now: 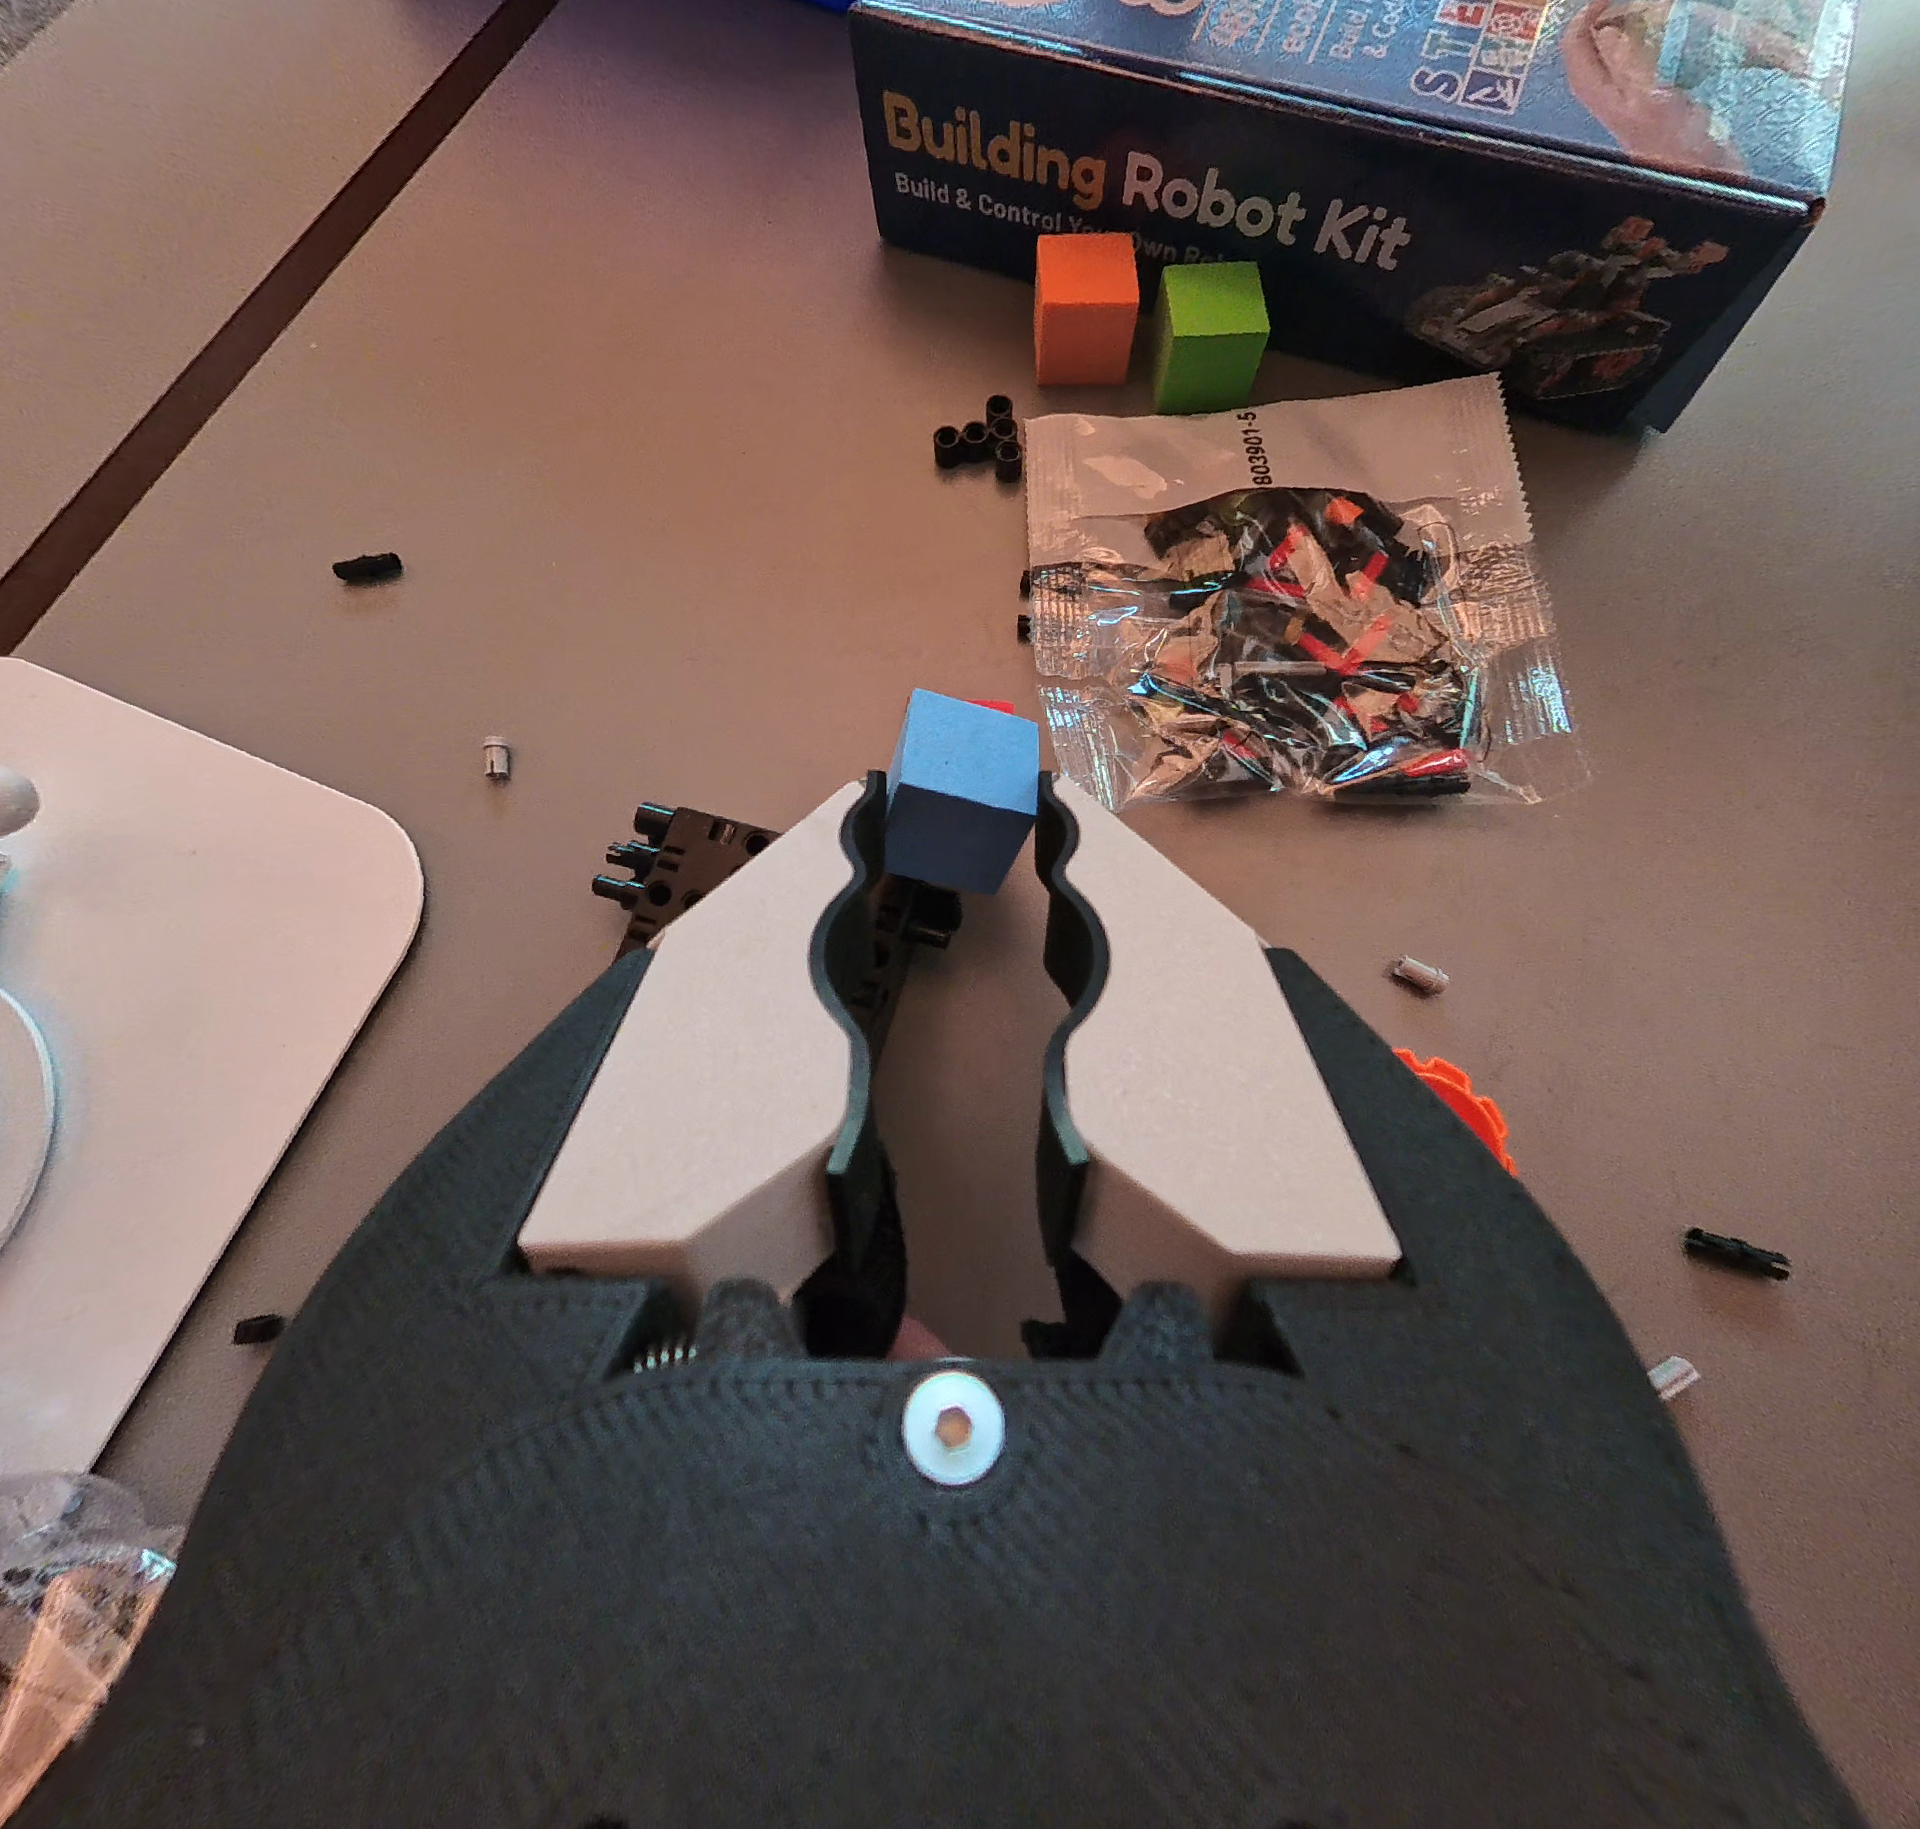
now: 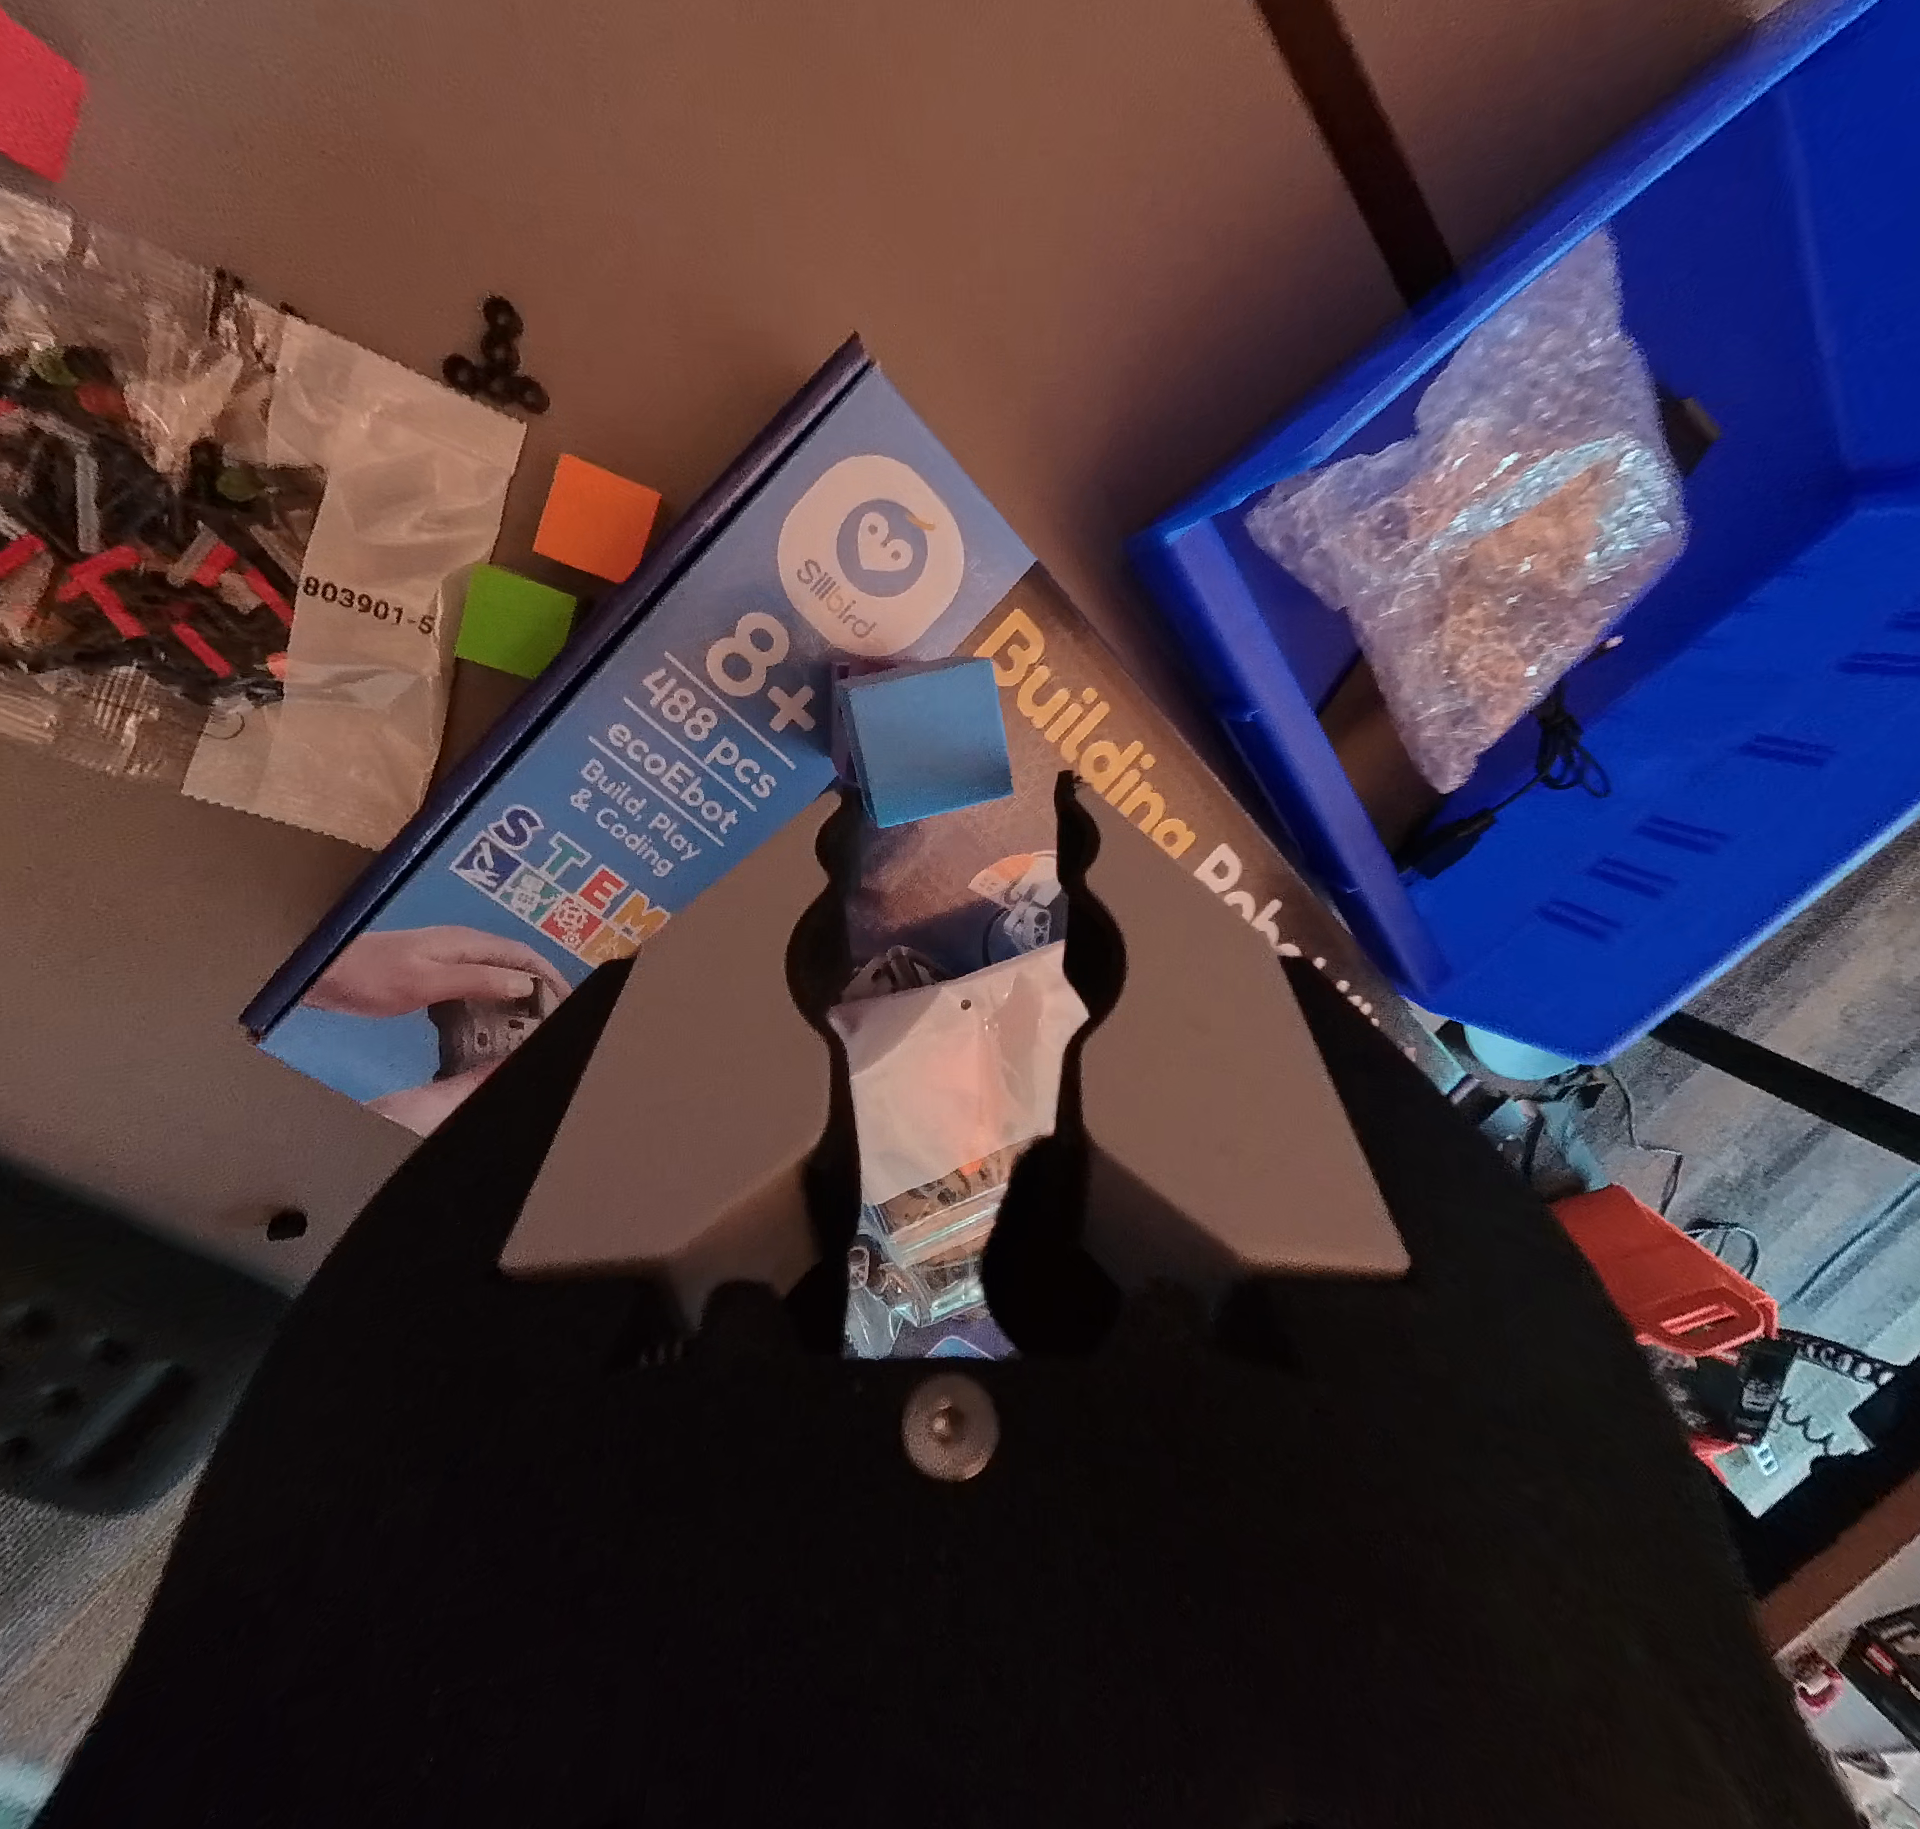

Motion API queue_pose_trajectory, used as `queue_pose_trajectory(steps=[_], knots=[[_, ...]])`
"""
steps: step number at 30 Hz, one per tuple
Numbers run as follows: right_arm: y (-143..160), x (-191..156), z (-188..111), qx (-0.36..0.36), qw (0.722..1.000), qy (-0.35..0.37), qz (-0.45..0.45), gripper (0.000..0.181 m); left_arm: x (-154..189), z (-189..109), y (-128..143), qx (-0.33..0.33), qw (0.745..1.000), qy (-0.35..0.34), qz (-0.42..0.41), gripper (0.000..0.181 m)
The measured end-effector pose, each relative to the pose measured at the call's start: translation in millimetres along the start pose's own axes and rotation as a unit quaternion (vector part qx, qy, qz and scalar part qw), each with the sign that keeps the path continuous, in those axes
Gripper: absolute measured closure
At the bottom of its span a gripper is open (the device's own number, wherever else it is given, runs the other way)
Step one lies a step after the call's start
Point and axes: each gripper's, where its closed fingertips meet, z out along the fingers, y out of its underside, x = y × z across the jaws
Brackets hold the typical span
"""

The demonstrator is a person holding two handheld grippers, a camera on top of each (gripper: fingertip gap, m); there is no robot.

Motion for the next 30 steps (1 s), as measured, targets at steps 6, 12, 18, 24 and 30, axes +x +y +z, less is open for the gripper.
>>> queue_pose_trajectory(steps=[6,12,18,24,30], knots=[[-43,-40,-35,0.1,0.993,0.023,-0.056,0.144,-2,-1,-1,0.003,1.0,-0.003,-0.001,0.155],[-98,-163,15,0.152,0.969,-0.084,-0.176,0.129,-11,-11,-2,0.013,1.0,-0.015,-0.013,0.154],[-119,-195,81,0.14,0.962,-0.128,-0.198,0.129,-21,-20,-2,0.023,0.999,-0.027,-0.025,0.154],[-125,-204,91,0.146,0.953,-0.147,-0.22,0.154,-22,-21,-3,0.024,0.999,-0.027,-0.024,0.154],[-127,-168,37,0.183,0.961,-0.106,-0.176,0.154,-22,-23,-5,0.03,0.999,-0.028,-0.026,0.154]])
